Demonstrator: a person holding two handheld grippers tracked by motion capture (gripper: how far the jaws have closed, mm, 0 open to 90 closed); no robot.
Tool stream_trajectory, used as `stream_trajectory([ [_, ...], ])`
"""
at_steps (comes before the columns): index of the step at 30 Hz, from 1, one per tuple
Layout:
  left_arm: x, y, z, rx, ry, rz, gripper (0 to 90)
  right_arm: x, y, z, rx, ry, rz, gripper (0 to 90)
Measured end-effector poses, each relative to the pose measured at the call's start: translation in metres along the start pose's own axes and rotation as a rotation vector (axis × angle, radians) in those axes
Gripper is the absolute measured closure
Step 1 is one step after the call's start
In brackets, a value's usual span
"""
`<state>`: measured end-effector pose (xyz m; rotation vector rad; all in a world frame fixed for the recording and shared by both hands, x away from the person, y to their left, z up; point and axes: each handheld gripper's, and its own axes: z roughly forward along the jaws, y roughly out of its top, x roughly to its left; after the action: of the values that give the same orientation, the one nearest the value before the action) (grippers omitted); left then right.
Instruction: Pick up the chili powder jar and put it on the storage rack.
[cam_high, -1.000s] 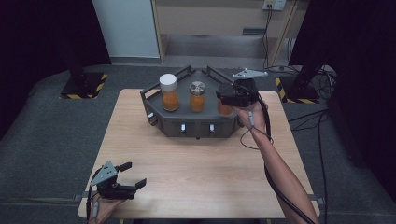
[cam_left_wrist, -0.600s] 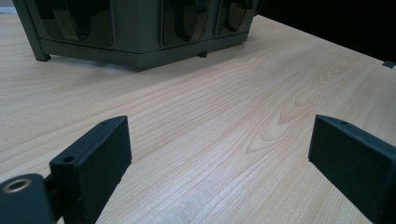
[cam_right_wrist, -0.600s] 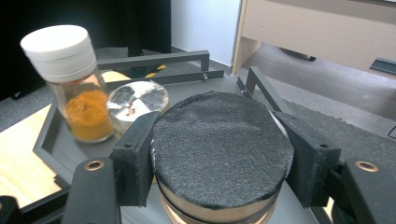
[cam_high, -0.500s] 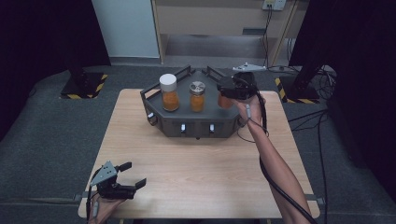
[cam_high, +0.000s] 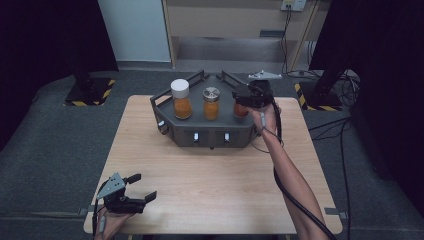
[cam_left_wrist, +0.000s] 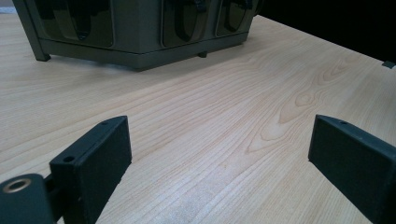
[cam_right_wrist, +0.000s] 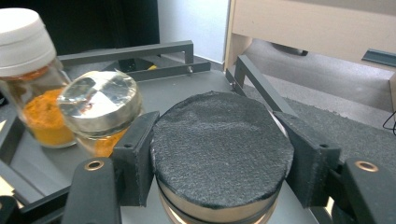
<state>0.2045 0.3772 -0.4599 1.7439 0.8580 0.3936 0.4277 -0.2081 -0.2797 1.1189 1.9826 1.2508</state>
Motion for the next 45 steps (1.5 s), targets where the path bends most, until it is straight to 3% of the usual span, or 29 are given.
stream_trajectory([
  [23,0.000,0.000,0.000,0.000,-0.001,0.000,5.2,-0.007,-0.013,0.021,0.009,0.004,0.027,34.7],
  [45,0.000,0.000,0.000,0.000,-0.002,0.002,5.2,-0.009,-0.019,0.023,-0.006,0.005,0.031,32.0],
])
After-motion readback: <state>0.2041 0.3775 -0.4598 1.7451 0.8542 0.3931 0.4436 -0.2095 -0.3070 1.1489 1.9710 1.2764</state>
